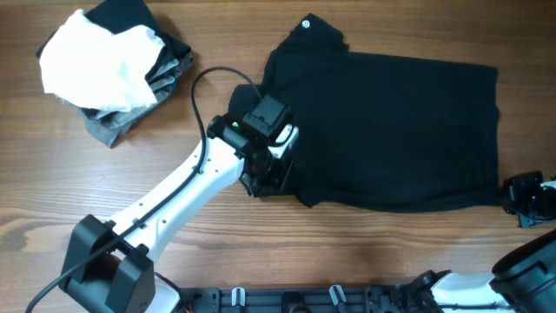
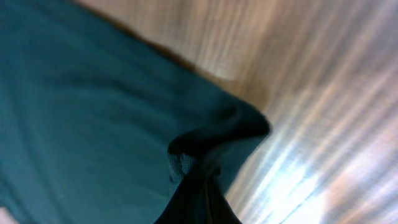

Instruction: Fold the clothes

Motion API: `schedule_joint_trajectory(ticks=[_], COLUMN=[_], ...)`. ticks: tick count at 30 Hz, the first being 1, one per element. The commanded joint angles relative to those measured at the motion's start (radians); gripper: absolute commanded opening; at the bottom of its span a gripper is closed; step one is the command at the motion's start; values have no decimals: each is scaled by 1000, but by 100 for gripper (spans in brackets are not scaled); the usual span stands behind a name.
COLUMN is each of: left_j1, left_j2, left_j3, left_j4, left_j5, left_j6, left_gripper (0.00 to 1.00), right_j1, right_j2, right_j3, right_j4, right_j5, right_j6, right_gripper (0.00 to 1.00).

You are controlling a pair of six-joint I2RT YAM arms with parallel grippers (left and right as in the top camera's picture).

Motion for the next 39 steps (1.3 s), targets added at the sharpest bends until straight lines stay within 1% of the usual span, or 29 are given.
schedule_joint_trajectory(ticks=[1, 2, 4, 6, 8, 11, 16, 19, 23, 24, 32, 39], left_j1=[27, 29, 29, 29, 29, 29, 29, 29, 30, 30, 39, 88], left_j2=[-16, -16, -16, -16, -16, -16, -16, -16, -15, -10, 63, 111], left_j3=[19, 19, 19, 19, 19, 19, 19, 19, 19, 19, 19, 19], left_j4=[101, 144, 196, 214, 236, 269, 350, 349, 348, 349, 371, 452], left_j5=[-52, -60, -73, -138, -202, -316, -333, -399, -402, -402, -402, -401], left_j6=[2, 3, 53, 63, 108, 108, 134, 134, 134, 134, 134, 134], left_gripper=[4, 4, 4, 4, 4, 4, 4, 4, 4, 4, 4, 4], right_j1=[5, 9, 24, 37, 45, 45, 66, 135, 207, 220, 221, 234], right_j2=[-16, -16, -16, -16, -16, -16, -16, -16, -15, -15, -13, -7], right_j3=[14, 15, 14, 14, 14, 14, 14, 14, 14, 14, 14, 14], right_j4=[41, 56, 99, 130, 154, 218, 271, 299, 343, 360, 399, 443], right_j5=[-124, -126, -126, -126, -122, -121, -119, -119, -59, -30, 60, 59], right_j6=[-6, -7, -8, -7, 20, 17, 16, -10, 0, 37, 127, 126], right_gripper=[4, 4, 4, 4, 4, 4, 5, 5, 7, 7, 8, 8])
